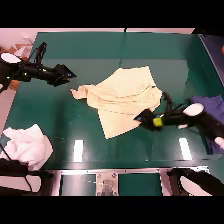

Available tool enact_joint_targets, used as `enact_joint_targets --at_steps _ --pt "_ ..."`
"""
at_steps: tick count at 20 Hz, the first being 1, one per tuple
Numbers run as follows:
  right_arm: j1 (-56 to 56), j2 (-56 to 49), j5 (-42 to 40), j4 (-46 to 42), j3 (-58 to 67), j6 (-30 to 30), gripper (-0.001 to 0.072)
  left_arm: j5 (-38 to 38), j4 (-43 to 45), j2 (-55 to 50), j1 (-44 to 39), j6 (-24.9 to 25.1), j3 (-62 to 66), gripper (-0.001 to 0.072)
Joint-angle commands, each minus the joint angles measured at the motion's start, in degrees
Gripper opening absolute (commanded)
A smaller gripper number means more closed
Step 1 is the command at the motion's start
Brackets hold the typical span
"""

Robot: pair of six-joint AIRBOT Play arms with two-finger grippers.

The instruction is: Fold the shirts.

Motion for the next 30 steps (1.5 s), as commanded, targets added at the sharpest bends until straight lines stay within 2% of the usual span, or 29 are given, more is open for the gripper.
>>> enact_joint_targets --at_steps 1,4,7,9,10,11,12,13,15,19,22,24,26,30 --pt "16.63 -1.62 -17.44 11.26 -8.39 2.91 0.0507 2.82 0.07 -0.11 0.85 0.20 0.31 0.0649" --pt "24.28 -7.78 -23.65 17.77 -6.05 2.86 0.0507 4.50 0.09 -0.11 0.85 1.57 0.28 0.0649" --pt "25.51 -13.90 -24.24 18.47 -0.72 2.84 0.0506 3.93 0.11 -0.11 0.85 1.73 0.28 0.0649" --pt "25.49 -17.22 -24.24 18.45 3.17 2.84 0.0461 2.93 0.11 -0.11 0.85 1.75 0.28 0.0649" --pt "25.49 -18.73 -24.22 18.43 4.94 2.49 0.0297 2.82 0.11 -0.11 0.85 1.75 0.28 0.0650" --pt "25.46 -19.52 -23.65 18.38 6.27 0.15 0.0053 2.58 0.11 -0.11 0.85 1.79 0.31 0.0649" --pt "24.94 -19.61 -21.73 18.29 7.17 -3.23 0.0017 2.34 0.11 -0.09 0.92 2.29 0.31 0.0650" --pt "23.65 -19.30 -17.77 17.75 7.72 -5.40 0.0016 2.27 0.13 -0.11 0.92 3.04 0.31 0.0650" --pt "19.12 -17.51 -9.20 11.74 7.74 -4.81 0.0015 2.27 0.11 -0.09 0.92 3.17 0.31 0.0650" --pt "1.01 -8.04 7.04 -12.59 7.74 6.86 0.0014 2.36 0.46 -0.09 0.92 3.21 0.31 0.0650" --pt "-17.27 -4.24 17.46 -24.94 7.76 8.98 0.0014 2.32 2.93 -0.11 0.90 3.17 0.28 0.0650" --pt "-28.13 -4.26 17.70 -30.40 7.78 7.61 0.0014 1.92 3.61 -0.11 0.90 3.15 0.15 0.0650" --pt "-36.65 -4.31 14.08 -31.15 8.22 5.81 0.0014 1.03 3.82 -0.11 0.48 3.15 -0.81 0.0650" --pt "-45.51 -4.66 7.61 -31.15 12.15 5.38 0.0014 4.17 7.63 -0.11 -4.55 3.17 -5.49 0.0650"
